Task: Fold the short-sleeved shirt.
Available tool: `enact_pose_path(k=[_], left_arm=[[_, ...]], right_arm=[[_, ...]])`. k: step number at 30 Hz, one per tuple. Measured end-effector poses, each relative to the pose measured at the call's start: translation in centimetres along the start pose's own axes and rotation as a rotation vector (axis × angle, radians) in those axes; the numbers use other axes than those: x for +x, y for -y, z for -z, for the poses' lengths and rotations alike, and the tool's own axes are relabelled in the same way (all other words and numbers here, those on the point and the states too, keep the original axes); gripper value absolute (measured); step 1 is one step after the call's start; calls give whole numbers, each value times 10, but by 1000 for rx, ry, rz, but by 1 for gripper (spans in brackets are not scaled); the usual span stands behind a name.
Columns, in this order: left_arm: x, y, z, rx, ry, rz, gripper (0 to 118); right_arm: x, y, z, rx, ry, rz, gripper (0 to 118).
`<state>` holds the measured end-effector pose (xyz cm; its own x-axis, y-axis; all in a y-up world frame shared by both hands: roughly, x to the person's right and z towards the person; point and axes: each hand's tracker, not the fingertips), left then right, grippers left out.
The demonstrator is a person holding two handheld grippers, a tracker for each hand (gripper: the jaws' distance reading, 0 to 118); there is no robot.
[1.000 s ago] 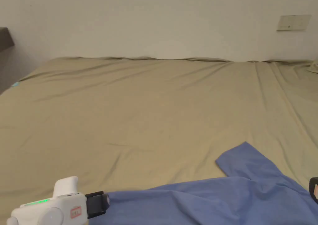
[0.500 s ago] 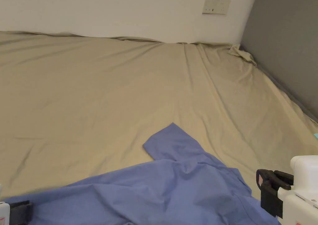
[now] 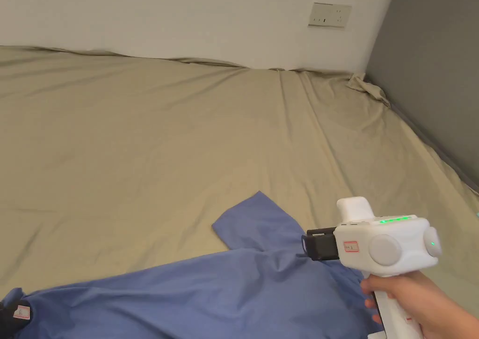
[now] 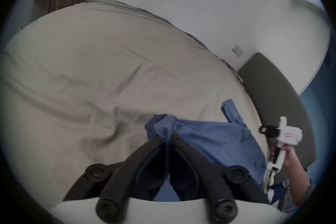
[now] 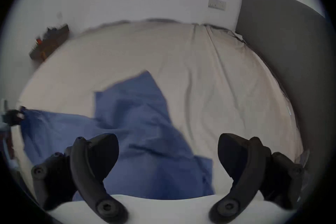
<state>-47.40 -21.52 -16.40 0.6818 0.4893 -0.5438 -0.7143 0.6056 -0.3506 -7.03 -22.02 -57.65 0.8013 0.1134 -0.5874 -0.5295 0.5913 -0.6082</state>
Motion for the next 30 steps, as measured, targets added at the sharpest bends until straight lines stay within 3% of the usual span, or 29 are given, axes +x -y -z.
enact_pose_path(k=[5,7,8,9,10,12,13,16,19,23,26,30], left_arm=[[5,-2,3,-15,-44,46,1],[7,0,7,-22,-55,57,1],[8,0,9,-29,-60,66,1],[8,1,11,-35,-67,73,1],[7,2,13,-39,-69,74,1],[4,6,18,-43,-62,69,1],[0,8,20,-38,-52,54,1],[-7,8,12,-17,1,-83,1],[6,-3,-14,64,50,-45,1],[30,-43,-50,140,158,-82,1],[48,-87,-72,194,205,-73,1],[71,-159,-110,335,156,-14,1]], right_arm=[[10,3,46,-214,63,-29,109],[4,7,52,-243,49,-54,77],[-1,7,50,-236,-7,-60,61],[-8,4,42,-209,-2,-57,30],[-16,3,37,-203,-3,-80,9],[-34,5,31,-174,118,-195,9],[-34,5,25,-176,72,-187,9],[-24,1,-8,-88,-49,-43,8],[-17,-2,-68,112,-97,-40,8],[-23,-14,-152,320,7,-150,8],[-25,-39,-206,437,67,-158,8],[-19,-87,-269,546,187,-180,8]])
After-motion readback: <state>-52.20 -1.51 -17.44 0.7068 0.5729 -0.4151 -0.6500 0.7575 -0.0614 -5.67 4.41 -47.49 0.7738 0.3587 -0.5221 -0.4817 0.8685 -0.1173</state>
